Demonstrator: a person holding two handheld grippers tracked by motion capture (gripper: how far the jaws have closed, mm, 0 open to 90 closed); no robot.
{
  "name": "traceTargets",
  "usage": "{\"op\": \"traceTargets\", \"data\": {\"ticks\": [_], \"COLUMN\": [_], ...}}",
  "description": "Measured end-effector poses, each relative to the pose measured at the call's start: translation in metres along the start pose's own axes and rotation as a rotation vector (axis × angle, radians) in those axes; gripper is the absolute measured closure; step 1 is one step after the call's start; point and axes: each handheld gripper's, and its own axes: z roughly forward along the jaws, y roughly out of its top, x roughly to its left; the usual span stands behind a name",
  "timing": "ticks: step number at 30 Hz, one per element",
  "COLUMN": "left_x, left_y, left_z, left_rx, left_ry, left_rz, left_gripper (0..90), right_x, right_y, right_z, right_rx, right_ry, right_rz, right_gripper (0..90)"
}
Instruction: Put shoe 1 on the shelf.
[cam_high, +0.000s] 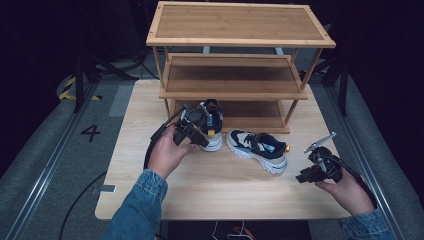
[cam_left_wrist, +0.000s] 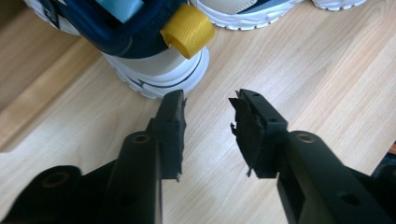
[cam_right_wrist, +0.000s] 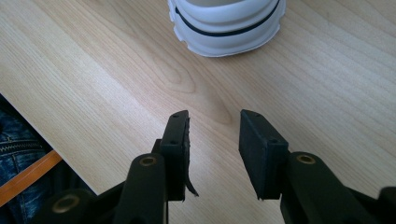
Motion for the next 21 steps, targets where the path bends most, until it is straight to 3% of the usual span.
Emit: {"op": "traceTargets", "data": {"ticks": [4,9,11,15,21], "left_x": [0.002,-0.006,-0.004,-0.001,0.01], "left_y": [-0.003,-0.005,-0.005,-0.002,0.003], "left_z": [0.011,0.026,0.032,0.039,0.044], "left_rx": [-0.021,-0.056,-0.062,-0.061,-0.096], "left_ry": [0.012,0.054,0.044,0.051,0.085], "left_rz": [-0.019,-0.049,-0.069,-0.094,-0.175], "left_gripper": [69.9,81.5,85.6,86.1,89.4], "right_x": [0.0,-0.001,-0.001,-0.001,-0.003], "right_y": [0.001,-0.001,-0.003,-0.005,-0.012], "right_z": [0.0,-0.001,-0.002,-0.003,-0.004], "right_rx": [0.0,-0.005,-0.006,-0.004,-0.002], "right_ry": [-0.001,0.001,-0.002,0.001,-0.01], "right_rz": [-0.009,0.003,0.006,0.01,0.027], "right_gripper": [63.9,63.7,63.8,64.0,64.0]}}
